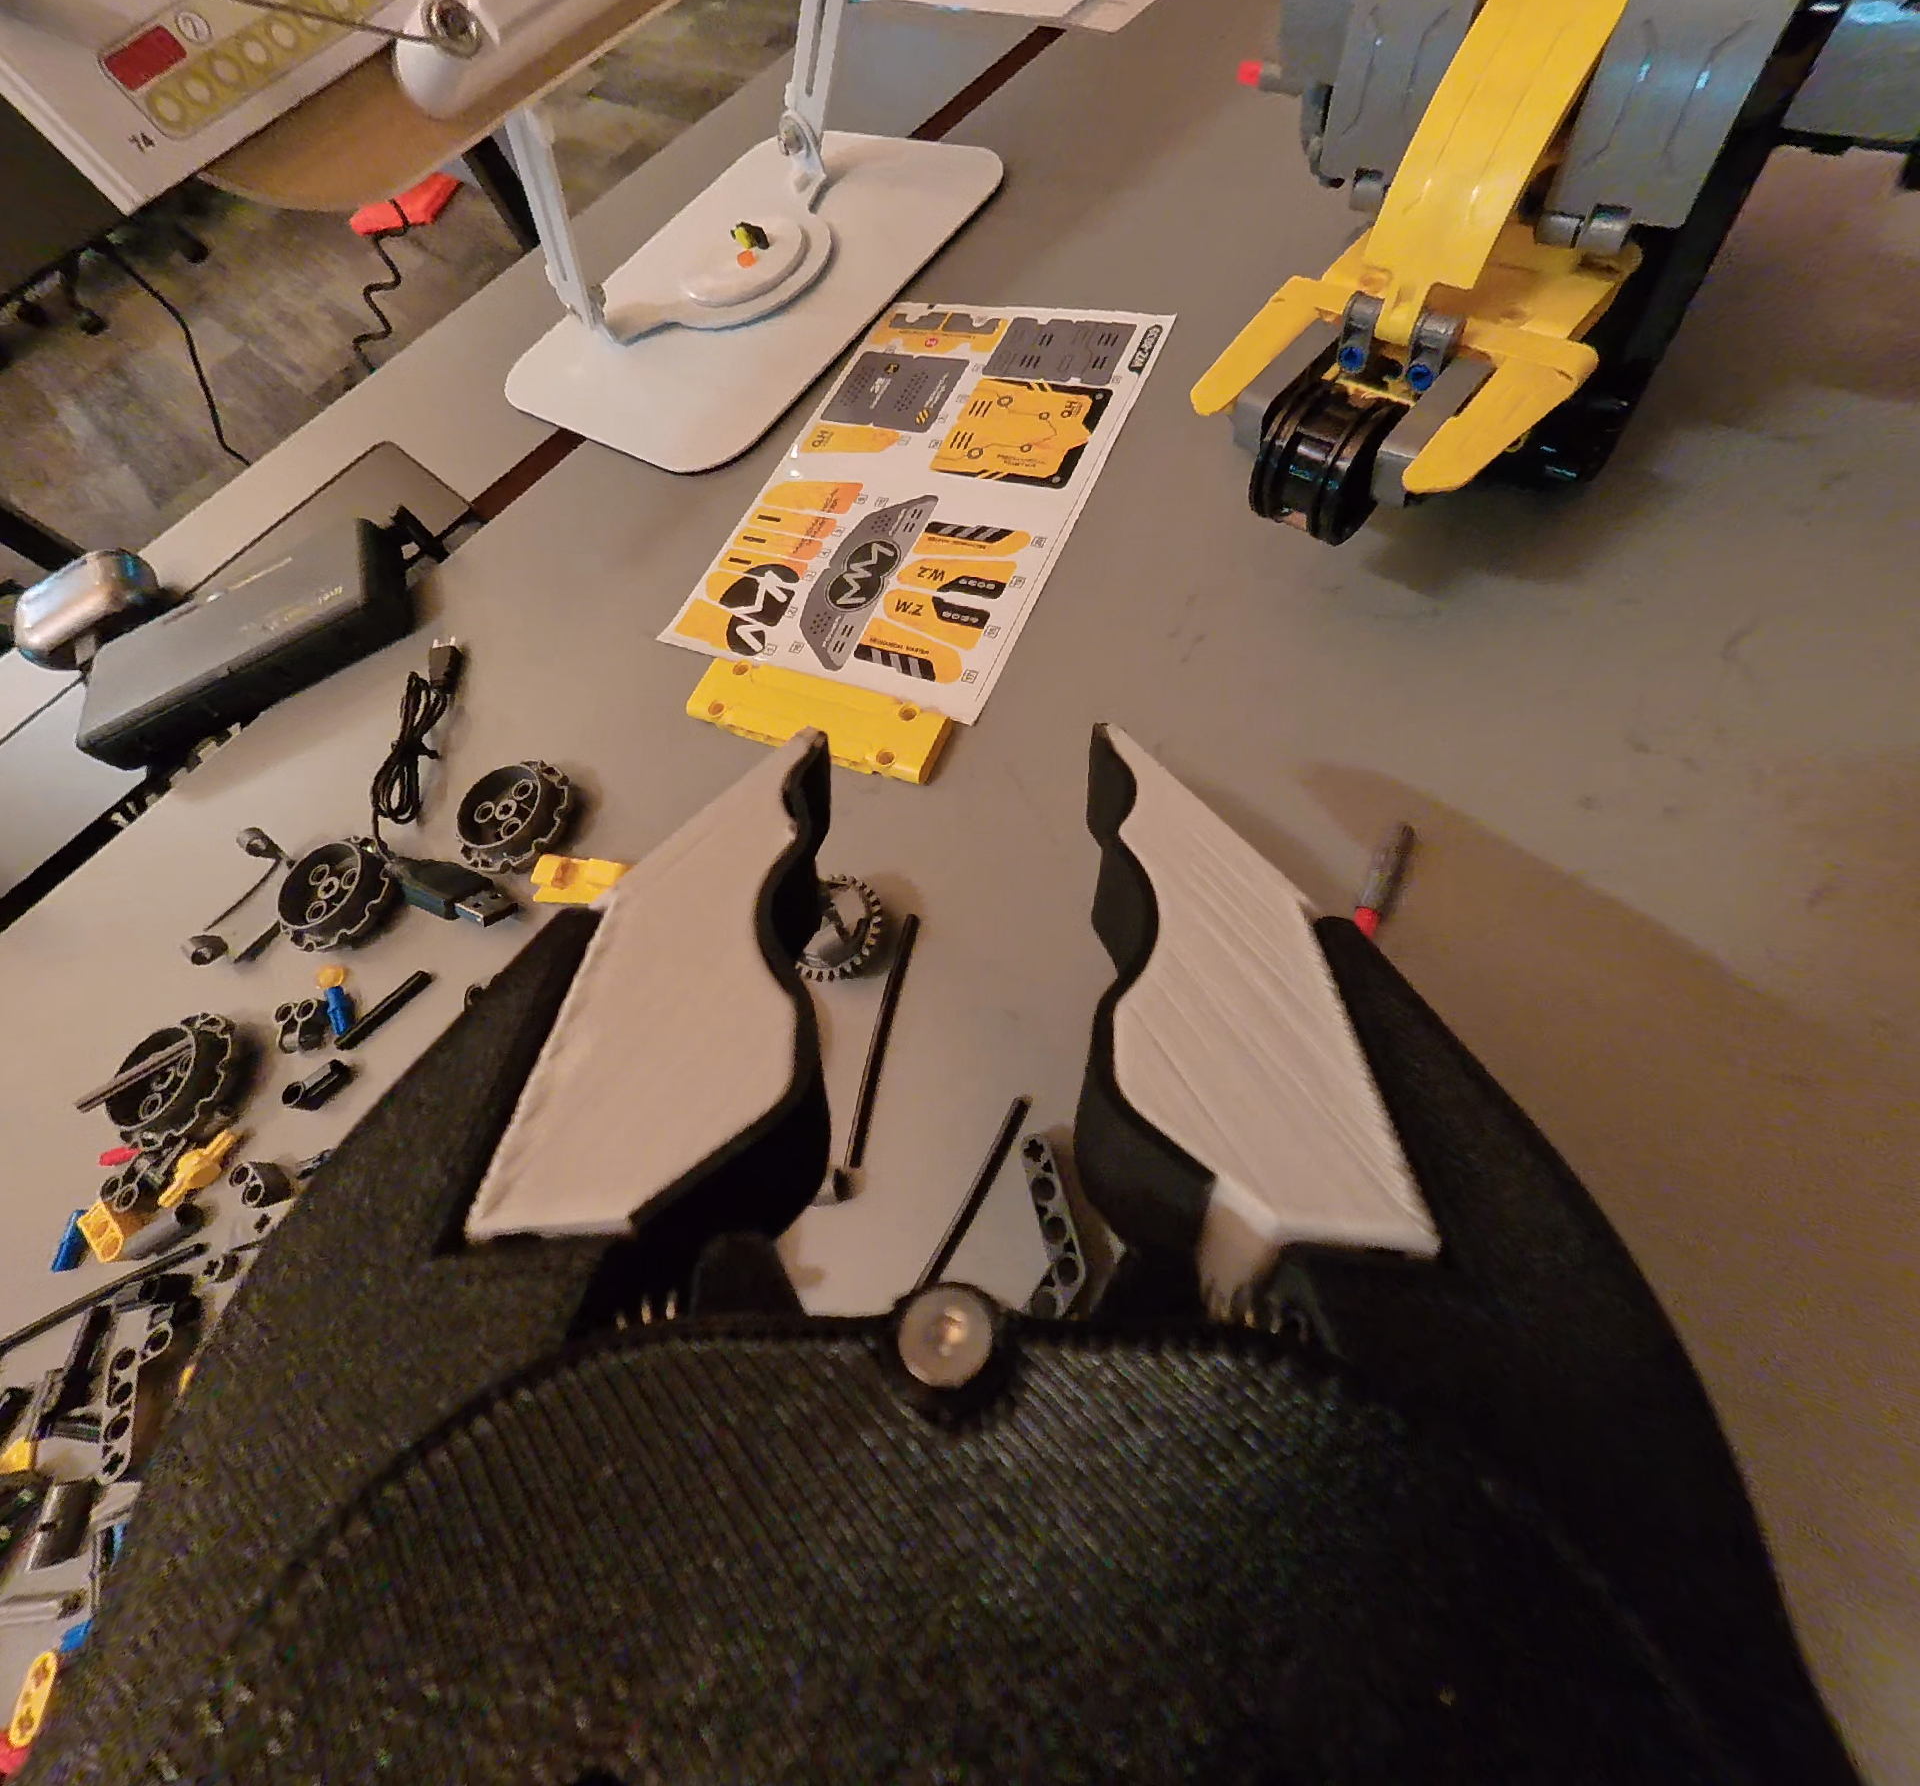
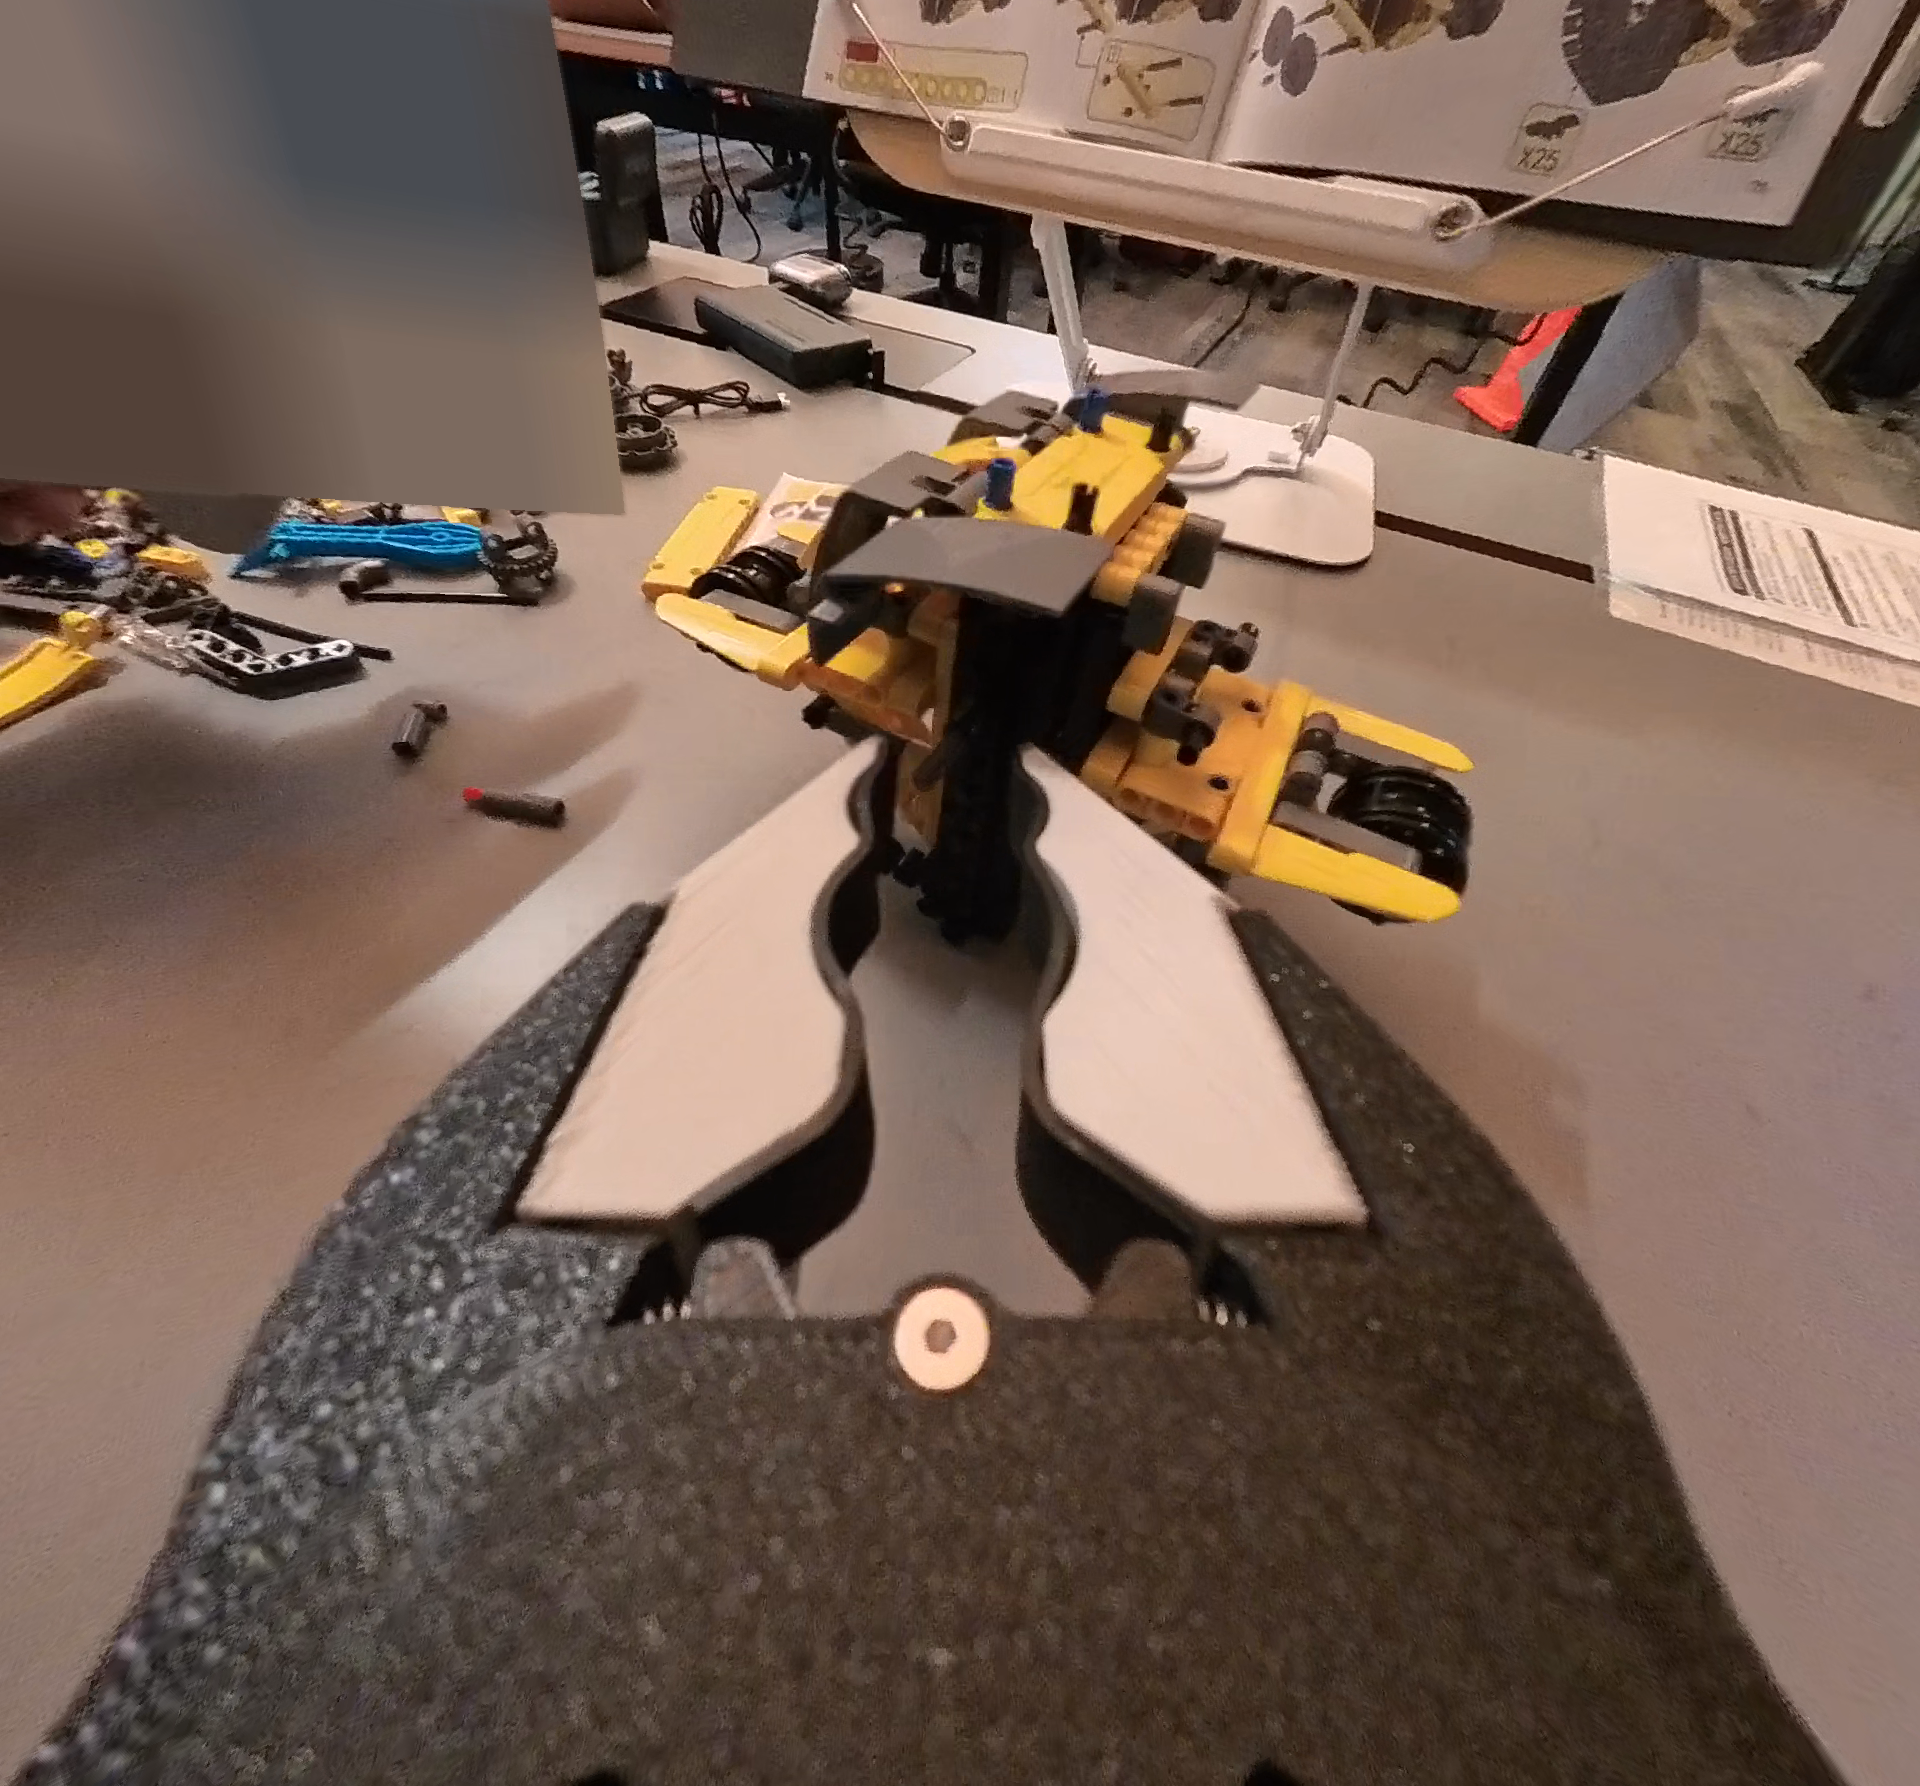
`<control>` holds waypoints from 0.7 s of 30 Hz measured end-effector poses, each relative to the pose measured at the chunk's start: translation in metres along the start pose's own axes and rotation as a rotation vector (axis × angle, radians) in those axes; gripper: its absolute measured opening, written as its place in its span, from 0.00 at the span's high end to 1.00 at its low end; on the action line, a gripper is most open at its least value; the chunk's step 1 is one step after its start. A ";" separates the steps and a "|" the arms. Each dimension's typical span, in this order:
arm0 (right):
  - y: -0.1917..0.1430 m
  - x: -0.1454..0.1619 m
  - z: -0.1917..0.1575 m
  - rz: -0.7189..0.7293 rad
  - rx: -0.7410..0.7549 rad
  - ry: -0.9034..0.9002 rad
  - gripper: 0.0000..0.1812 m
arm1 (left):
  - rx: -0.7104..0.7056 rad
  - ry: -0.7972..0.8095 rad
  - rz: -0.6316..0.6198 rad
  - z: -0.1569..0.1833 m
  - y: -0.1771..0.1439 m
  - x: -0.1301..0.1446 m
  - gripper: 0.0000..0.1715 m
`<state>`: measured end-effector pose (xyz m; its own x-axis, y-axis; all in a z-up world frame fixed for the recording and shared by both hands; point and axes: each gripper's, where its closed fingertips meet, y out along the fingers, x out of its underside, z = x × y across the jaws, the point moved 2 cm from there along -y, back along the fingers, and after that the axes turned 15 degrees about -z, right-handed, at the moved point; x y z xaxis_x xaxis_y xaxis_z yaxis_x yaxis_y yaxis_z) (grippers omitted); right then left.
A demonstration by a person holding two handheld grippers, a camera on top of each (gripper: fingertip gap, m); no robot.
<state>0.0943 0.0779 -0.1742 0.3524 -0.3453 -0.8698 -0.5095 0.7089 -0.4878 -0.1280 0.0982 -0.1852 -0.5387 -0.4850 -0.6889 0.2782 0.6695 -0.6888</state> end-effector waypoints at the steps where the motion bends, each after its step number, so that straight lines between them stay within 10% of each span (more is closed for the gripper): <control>1: 0.001 0.001 0.001 -0.013 0.009 -0.009 0.91 | 0.000 0.000 0.003 0.000 -0.001 -0.001 0.71; 11: -0.007 0.010 0.035 -0.047 0.087 -0.025 0.97 | -0.004 -0.032 0.019 -0.007 -0.006 -0.001 0.71; 21: 0.000 0.010 0.069 0.008 -0.137 0.207 0.95 | 0.005 -0.054 -0.016 -0.010 -0.002 0.005 0.71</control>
<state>0.1521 0.1170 -0.1773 0.1864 -0.4685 -0.8636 -0.6185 0.6270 -0.4736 -0.1394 0.1004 -0.1845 -0.4995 -0.5250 -0.6891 0.2740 0.6588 -0.7006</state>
